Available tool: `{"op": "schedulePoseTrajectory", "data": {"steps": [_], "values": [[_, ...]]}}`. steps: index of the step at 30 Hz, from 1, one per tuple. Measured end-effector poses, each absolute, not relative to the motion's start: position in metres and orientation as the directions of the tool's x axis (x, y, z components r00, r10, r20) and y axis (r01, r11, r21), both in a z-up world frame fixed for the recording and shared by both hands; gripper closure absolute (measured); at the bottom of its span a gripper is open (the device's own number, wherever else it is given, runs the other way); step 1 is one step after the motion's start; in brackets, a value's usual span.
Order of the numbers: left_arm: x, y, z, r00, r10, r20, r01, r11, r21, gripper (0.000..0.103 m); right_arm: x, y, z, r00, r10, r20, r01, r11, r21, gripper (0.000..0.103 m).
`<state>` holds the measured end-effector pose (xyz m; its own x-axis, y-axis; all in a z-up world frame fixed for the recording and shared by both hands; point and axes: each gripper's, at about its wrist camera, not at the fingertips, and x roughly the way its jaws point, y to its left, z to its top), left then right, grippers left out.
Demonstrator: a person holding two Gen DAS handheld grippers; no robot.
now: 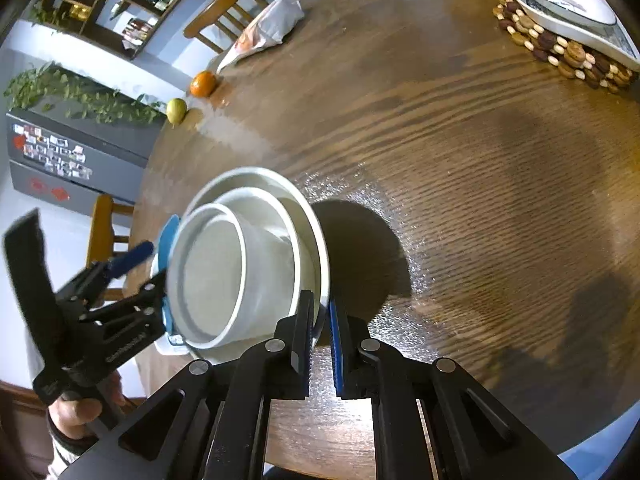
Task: Organize plates and bowls
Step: 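Lift the white bowl stack and carry it over the teal dish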
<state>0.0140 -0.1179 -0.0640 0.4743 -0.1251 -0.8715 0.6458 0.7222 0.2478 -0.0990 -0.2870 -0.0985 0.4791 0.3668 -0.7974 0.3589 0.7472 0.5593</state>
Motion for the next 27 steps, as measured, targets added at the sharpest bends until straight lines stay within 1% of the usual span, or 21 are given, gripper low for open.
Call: {"op": "schedulePoseTrajectory", "data": {"steps": [4, 6, 9, 14, 17, 18, 21, 23, 27], "values": [[0.013, -0.126, -0.064, 0.496, -0.146, -0.856, 0.687, 0.669, 0.284, 0.041, -0.104, -0.291, -0.101, 0.482, 0.362, -0.798, 0.375, 0.738, 0.562, 0.093], [0.014, -0.129, -0.064, 0.485, -0.160, -0.860, 0.710, 0.646, 0.280, 0.048, -0.107, -0.292, -0.099, 0.488, 0.351, -0.799, 0.378, 0.741, 0.556, 0.093], [0.019, -0.136, -0.064, 0.437, -0.184, -0.880, 0.732, 0.642, 0.229, 0.053, -0.111, -0.294, -0.099, 0.497, 0.347, -0.795, 0.387, 0.732, 0.561, 0.093], [0.014, -0.157, -0.065, 0.412, -0.199, -0.889, 0.766, 0.605, 0.219, 0.054, -0.123, -0.304, -0.097, 0.503, 0.317, -0.804, 0.421, 0.722, 0.549, 0.093], [0.013, -0.165, -0.066, 0.367, -0.211, -0.906, 0.778, 0.604, 0.174, 0.061, -0.132, -0.310, -0.096, 0.508, 0.307, -0.805, 0.437, 0.714, 0.548, 0.093], [0.013, -0.169, -0.067, 0.353, -0.210, -0.912, 0.781, 0.602, 0.164, 0.062, -0.134, -0.313, -0.096, 0.509, 0.302, -0.806, 0.444, 0.710, 0.546, 0.093], [0.008, -0.185, -0.068, 0.361, -0.188, -0.914, 0.797, 0.571, 0.197, 0.063, -0.138, -0.321, -0.094, 0.512, 0.287, -0.810, 0.457, 0.707, 0.539, 0.093], [0.009, -0.191, -0.067, 0.349, -0.184, -0.919, 0.807, 0.557, 0.195, 0.069, -0.139, -0.326, -0.094, 0.513, 0.284, -0.810, 0.465, 0.701, 0.541, 0.093], [0.016, -0.203, -0.065, 0.302, -0.163, -0.939, 0.817, 0.552, 0.167, 0.069, -0.137, -0.338, -0.096, 0.505, 0.303, -0.808, 0.478, 0.681, 0.554, 0.093]]}}
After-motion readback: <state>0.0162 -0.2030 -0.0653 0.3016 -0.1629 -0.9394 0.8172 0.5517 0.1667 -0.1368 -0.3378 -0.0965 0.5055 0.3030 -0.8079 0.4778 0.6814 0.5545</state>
